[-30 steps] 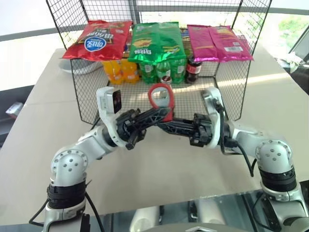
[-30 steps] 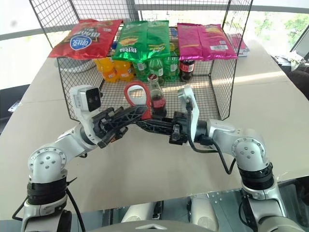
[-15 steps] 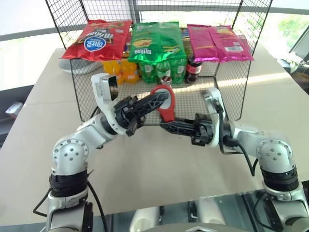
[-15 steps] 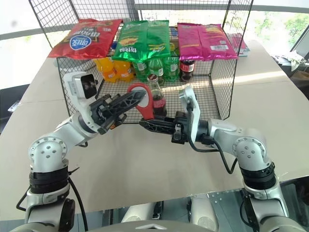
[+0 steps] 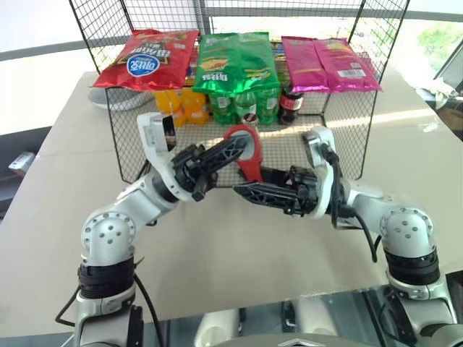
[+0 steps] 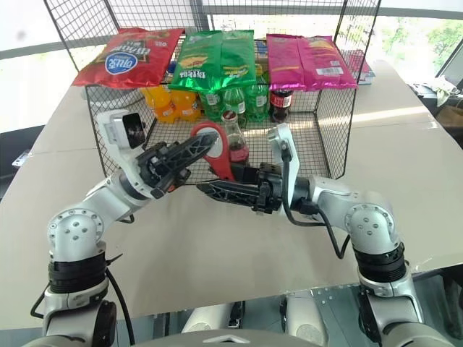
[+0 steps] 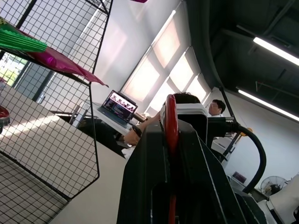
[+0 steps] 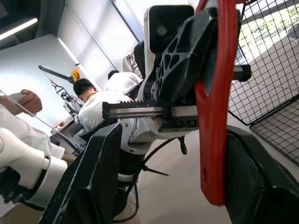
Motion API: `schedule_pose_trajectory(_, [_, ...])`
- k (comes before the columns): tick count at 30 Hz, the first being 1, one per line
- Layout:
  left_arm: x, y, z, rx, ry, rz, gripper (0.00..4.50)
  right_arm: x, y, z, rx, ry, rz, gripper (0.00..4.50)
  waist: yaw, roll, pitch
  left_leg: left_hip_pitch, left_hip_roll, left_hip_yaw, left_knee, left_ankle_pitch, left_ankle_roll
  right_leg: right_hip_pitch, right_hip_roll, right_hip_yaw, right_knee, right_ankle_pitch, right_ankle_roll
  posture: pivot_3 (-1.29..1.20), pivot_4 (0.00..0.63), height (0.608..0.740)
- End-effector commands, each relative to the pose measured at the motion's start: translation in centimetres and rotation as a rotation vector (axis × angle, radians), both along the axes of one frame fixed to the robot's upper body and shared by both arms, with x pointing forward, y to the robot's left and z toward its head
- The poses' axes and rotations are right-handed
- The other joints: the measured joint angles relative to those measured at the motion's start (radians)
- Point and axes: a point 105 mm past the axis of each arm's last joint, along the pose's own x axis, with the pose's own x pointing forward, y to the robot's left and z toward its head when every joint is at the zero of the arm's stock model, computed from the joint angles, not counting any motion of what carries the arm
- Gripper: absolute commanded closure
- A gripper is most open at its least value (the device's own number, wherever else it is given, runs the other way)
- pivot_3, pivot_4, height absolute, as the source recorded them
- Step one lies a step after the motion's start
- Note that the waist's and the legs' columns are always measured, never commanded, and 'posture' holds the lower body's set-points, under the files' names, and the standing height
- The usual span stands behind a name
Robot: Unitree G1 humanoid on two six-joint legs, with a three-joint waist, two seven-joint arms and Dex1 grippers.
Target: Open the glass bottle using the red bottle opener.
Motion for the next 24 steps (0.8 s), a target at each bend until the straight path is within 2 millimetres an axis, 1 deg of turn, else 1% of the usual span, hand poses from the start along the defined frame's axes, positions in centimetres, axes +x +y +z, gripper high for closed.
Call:
schedule_pose_trajectory(1, [-1.0,-0.4,0.8,-0.004,-0.055,-0.010,4.50,-0.2,0.1,1.6,0.059,-0.032,0.009,1.96,0.000,0.000,0.000,0.000,0.000,0.000,0.000,0.000,0.000,0.000,0.000,0.000,0.000,0.000,0.000,0.00,0.150,0.740])
schedule_pose_trajectory(3, [-1.0,-0.3,0.8,-0.004,-0.058,-0.002,4.50,-0.3,0.1,1.6,0.057,-0.031,0.024,2.46,0.000,0.000,0.000,0.000,0.000,0.000,0.000,0.000,0.000,0.000,0.000,0.000,0.000,0.000,0.000,0.00,0.150,0.740])
schedule_pose_trajectory(4, [-1.0,-0.3,0.8,-0.003,-0.059,-0.001,4.50,-0.4,0.1,1.6,0.054,-0.029,0.027,3.11,0.000,0.000,0.000,0.000,0.000,0.000,0.000,0.000,0.000,0.000,0.000,0.000,0.000,0.000,0.000,0.00,0.150,0.740])
schedule_pose_trajectory(5, [-1.1,-0.3,0.8,0.002,-0.058,-0.004,4.50,-0.4,0.1,1.6,0.054,-0.027,0.028,3.42,0.000,0.000,0.000,0.000,0.000,0.000,0.000,0.000,0.000,0.000,0.000,0.000,0.000,0.000,0.000,0.00,0.150,0.740])
schedule_pose_trajectory(7, [-1.3,-0.2,0.6,0.008,-0.061,-0.016,4.50,-0.5,0.0,1.5,0.051,-0.022,0.034,4.33,0.000,0.000,0.000,0.000,0.000,0.000,0.000,0.000,0.000,0.000,0.000,0.000,0.000,0.000,0.000,0.00,0.150,0.740])
schedule_pose_trajectory(8, [-1.1,0.0,0.7,0.001,-0.059,-0.003,4.16,-0.5,-0.1,1.4,0.047,-0.022,0.037,4.49,0.000,0.000,0.000,0.000,0.000,0.000,0.000,0.000,0.000,0.000,0.000,0.000,0.000,0.000,0.000,0.00,0.150,0.740])
schedule_pose_trajectory(11, [-1.0,0.3,0.8,0.005,-0.063,0.001,3.04,-0.6,-0.3,0.9,0.023,-0.019,0.038,4.50,0.000,0.000,0.000,0.000,0.000,0.000,0.000,0.000,0.000,0.000,0.000,0.000,0.000,0.000,0.000,0.00,0.150,0.740])
schedule_pose_trajectory(13, [-0.8,0.5,0.7,0.034,-0.068,0.027,2.08,-0.6,-0.8,0.7,0.014,-0.018,0.031,4.50,0.000,0.000,0.000,0.000,0.000,0.000,0.000,0.000,0.000,0.000,0.000,0.000,-0.001,0.000,0.000,0.00,0.150,0.740])
schedule_pose_trajectory(15, [-0.3,1.1,0.4,0.072,-0.073,0.080,1.09,-0.5,-1.3,0.7,0.013,-0.016,0.011,4.50,0.000,0.000,0.000,0.000,0.000,0.000,-0.001,0.000,0.000,0.000,0.000,0.000,-0.001,0.000,0.000,0.00,0.150,0.740])
schedule_pose_trajectory(16, [-0.2,1.5,0.2,0.086,-0.069,0.091,0.53,-0.4,-1.6,0.7,0.016,-0.014,-0.002,4.50,0.000,0.000,0.000,0.000,0.000,0.000,-0.001,0.000,0.000,0.000,0.000,0.000,-0.001,0.000,0.000,0.00,0.150,0.740])
schedule_pose_trajectory(17, [-0.1,1.9,-0.1,0.106,-0.066,0.104,0.09,-0.3,-1.9,0.6,0.014,-0.013,-0.017,4.50,0.000,0.000,0.000,0.000,0.000,0.000,-0.001,0.000,0.000,0.000,0.000,0.000,-0.002,0.000,0.000,0.00,0.150,0.740])
schedule_pose_trajectory(20, [1.5,3.4,-1.5,0.216,-0.079,0.233,0.09,-0.1,-3.2,-0.1,-0.015,-0.012,-0.081,4.50,0.001,0.001,0.000,0.000,0.000,0.000,-0.002,0.000,0.000,0.000,0.000,0.000,-0.003,0.000,0.000,0.00,0.150,0.740])
schedule_pose_trajectory(22, [3.1,3.6,-3.2,0.377,-0.116,0.343,0.09,-0.2,-4.0,-0.8,-0.033,-0.006,-0.126,4.50,0.003,0.001,0.000,0.000,0.000,0.000,-0.003,0.000,0.000,0.000,0.001,-0.001,-0.004,0.000,0.000,0.00,0.150,0.740])
schedule_pose_trajectory(24, [4.4,3.1,-4.1,0.470,-0.158,0.396,0.09,-0.3,-4.7,-1.4,-0.046,-0.006,-0.172,4.50,0.007,0.001,0.001,-0.001,0.000,0.000,-0.004,0.000,0.000,0.000,0.000,-0.001,-0.005,0.000,0.000,0.00,0.150,0.740])
